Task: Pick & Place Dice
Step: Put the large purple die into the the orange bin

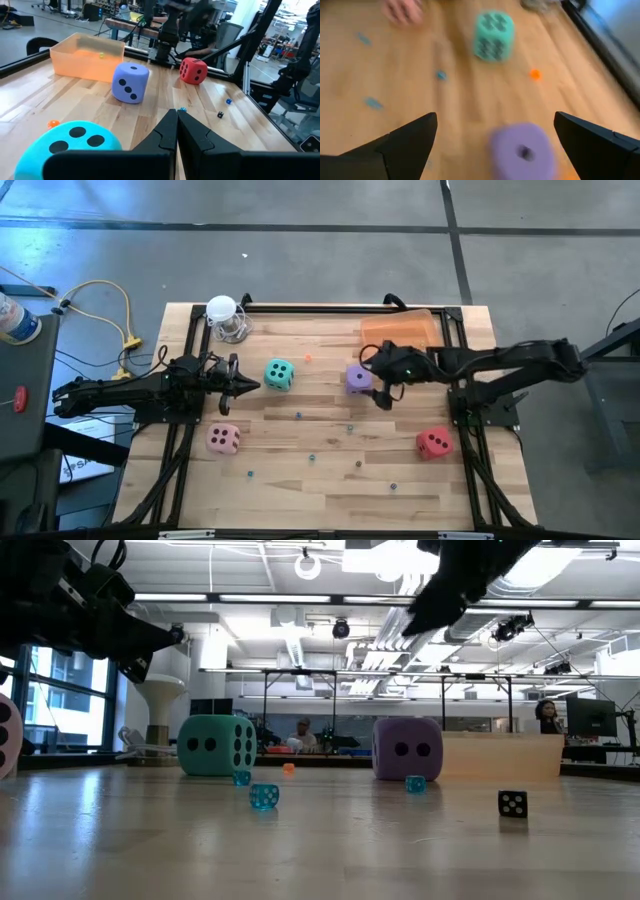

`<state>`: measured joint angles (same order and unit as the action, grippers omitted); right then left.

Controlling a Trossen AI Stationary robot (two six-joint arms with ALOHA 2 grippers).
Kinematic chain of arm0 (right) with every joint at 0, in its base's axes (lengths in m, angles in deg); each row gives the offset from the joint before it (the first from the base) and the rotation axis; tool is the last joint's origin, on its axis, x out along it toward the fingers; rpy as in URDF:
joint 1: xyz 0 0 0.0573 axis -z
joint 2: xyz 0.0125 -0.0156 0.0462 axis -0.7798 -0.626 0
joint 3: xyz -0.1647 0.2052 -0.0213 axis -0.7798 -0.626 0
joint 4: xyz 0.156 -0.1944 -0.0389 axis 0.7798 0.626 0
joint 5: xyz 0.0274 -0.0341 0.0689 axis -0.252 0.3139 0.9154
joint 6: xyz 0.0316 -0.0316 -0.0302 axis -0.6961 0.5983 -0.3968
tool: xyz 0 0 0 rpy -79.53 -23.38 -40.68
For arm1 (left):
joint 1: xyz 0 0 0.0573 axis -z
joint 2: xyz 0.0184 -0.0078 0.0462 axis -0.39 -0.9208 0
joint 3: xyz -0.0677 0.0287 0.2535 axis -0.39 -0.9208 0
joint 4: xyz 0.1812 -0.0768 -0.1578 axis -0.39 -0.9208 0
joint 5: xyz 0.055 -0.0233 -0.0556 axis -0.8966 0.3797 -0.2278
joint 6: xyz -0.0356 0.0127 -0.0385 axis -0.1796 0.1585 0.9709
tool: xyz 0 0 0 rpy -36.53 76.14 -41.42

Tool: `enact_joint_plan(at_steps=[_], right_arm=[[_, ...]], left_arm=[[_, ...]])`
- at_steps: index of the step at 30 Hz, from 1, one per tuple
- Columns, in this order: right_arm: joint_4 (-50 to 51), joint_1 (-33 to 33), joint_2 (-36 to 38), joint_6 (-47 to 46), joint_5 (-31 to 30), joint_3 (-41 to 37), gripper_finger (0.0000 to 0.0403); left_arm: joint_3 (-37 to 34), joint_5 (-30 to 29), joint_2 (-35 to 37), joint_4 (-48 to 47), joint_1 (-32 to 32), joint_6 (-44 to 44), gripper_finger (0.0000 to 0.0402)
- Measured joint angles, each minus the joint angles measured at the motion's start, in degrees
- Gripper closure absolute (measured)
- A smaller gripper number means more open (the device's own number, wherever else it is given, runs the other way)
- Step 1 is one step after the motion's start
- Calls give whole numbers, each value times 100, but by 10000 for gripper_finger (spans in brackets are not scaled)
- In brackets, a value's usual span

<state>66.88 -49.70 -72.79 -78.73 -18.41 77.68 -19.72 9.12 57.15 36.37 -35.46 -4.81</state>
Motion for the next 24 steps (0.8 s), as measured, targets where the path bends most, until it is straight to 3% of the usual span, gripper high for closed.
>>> enact_joint_plan(at_steps=[5, 12, 24], right_arm=[[99, 338, -492, 641, -6, 0, 9], [-278, 606, -1134, 637, 106, 0, 9], [-267, 673, -1588, 694, 436, 0, 9]], left_arm=[[1, 7, 0, -5, 2, 19, 399], [1, 11, 0, -74, 2, 5, 399], [1, 23, 0, -88, 2, -19, 399]])
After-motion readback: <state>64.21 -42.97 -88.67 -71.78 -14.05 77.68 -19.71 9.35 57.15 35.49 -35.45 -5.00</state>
